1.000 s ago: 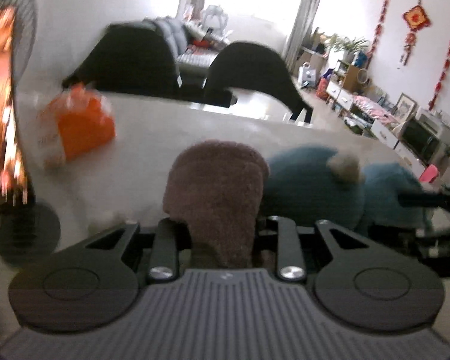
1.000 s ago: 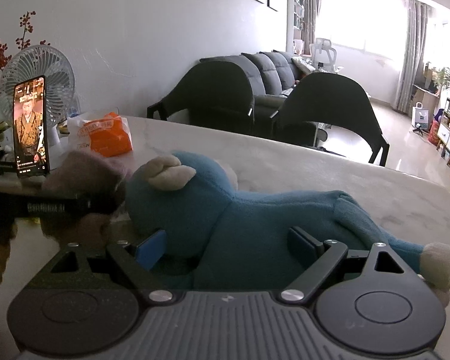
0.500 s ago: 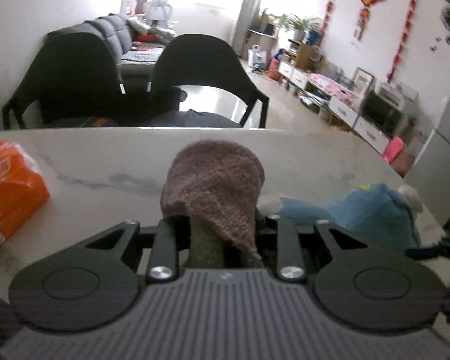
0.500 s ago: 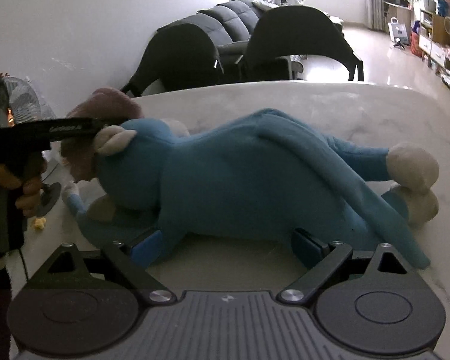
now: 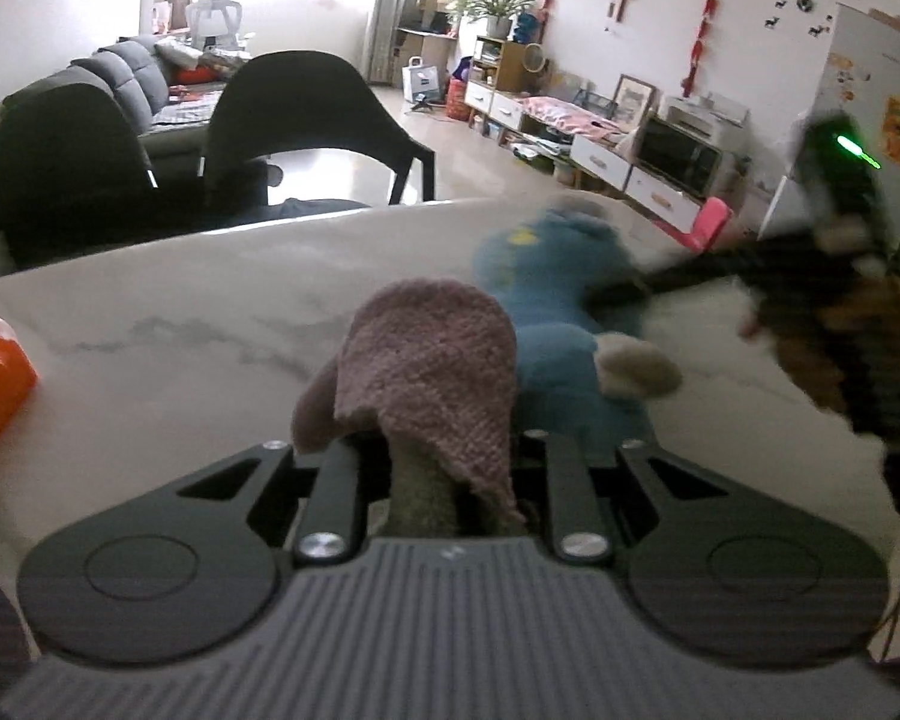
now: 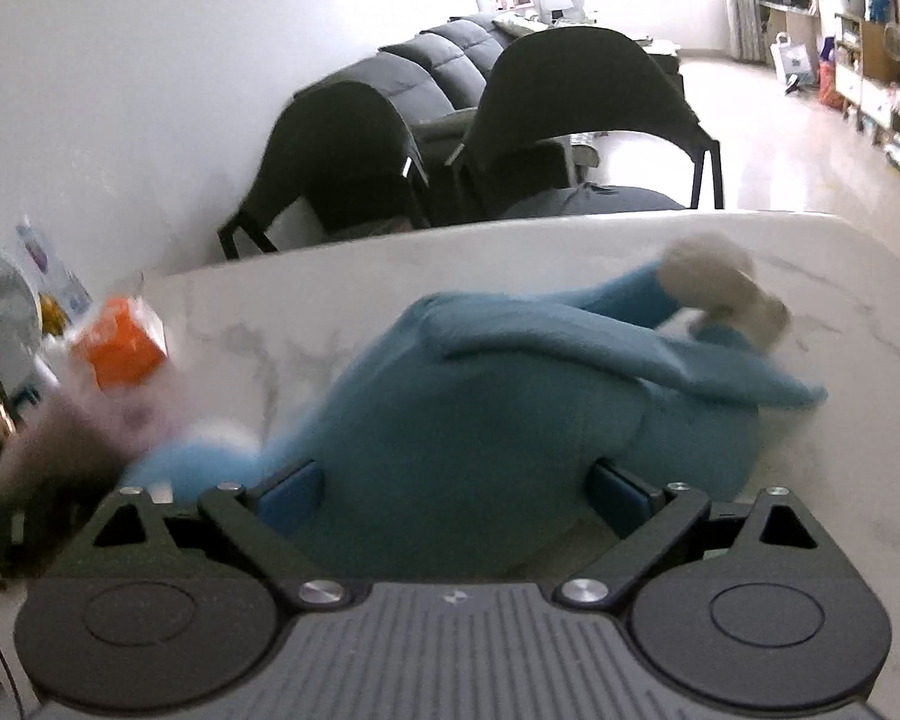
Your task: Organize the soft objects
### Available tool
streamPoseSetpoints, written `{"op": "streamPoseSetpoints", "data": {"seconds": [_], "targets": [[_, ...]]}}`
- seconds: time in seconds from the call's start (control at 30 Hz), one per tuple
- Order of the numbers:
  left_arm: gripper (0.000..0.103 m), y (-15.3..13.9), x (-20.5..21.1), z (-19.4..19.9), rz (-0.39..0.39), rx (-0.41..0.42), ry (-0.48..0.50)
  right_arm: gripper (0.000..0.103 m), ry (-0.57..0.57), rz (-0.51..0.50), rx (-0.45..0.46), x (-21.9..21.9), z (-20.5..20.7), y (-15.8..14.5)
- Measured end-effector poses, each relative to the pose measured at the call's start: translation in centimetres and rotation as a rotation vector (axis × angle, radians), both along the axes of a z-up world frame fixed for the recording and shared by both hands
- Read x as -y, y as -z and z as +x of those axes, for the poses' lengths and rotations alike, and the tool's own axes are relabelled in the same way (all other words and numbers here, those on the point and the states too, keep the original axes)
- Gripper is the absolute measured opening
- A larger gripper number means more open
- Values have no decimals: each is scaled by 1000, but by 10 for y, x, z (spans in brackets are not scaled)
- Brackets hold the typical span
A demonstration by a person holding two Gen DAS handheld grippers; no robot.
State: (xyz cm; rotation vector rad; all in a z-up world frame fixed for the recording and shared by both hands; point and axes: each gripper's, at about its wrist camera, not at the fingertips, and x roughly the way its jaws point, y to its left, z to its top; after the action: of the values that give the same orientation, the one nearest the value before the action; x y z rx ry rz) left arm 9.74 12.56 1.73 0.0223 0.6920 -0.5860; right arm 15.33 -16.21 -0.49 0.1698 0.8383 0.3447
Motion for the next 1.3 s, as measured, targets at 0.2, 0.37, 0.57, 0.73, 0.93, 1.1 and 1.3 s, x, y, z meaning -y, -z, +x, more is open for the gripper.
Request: {"op": "streamPoseSetpoints", "data": {"seconds": [0.2, 0.37, 0.57, 0.73, 0.93, 1.1, 1.3], "targets": [[19, 0, 16, -20, -20, -9, 6, 96, -28, 80, -16, -8, 32, 0], [20, 0, 25, -28, -43, -23, -14, 96, -51, 146, -29, -14, 59, 1], [21, -6, 31, -33, -41, -3, -28, 92, -49, 122, -34, -10, 81, -9], [21, -12, 24, -35, -82, 29, -88, 91, -2, 153, 34, 13, 34, -32], [21, -18, 42, -52, -110, 126, -95, 91, 23, 255, 123, 34, -51, -51], [21, -13, 57, -66, -87, 167, -129, 83, -2, 353, 172, 32, -111, -52], [21, -11, 67, -93, -106, 222, -74, 73, -76, 455, 157, 23, -154, -42]]}}
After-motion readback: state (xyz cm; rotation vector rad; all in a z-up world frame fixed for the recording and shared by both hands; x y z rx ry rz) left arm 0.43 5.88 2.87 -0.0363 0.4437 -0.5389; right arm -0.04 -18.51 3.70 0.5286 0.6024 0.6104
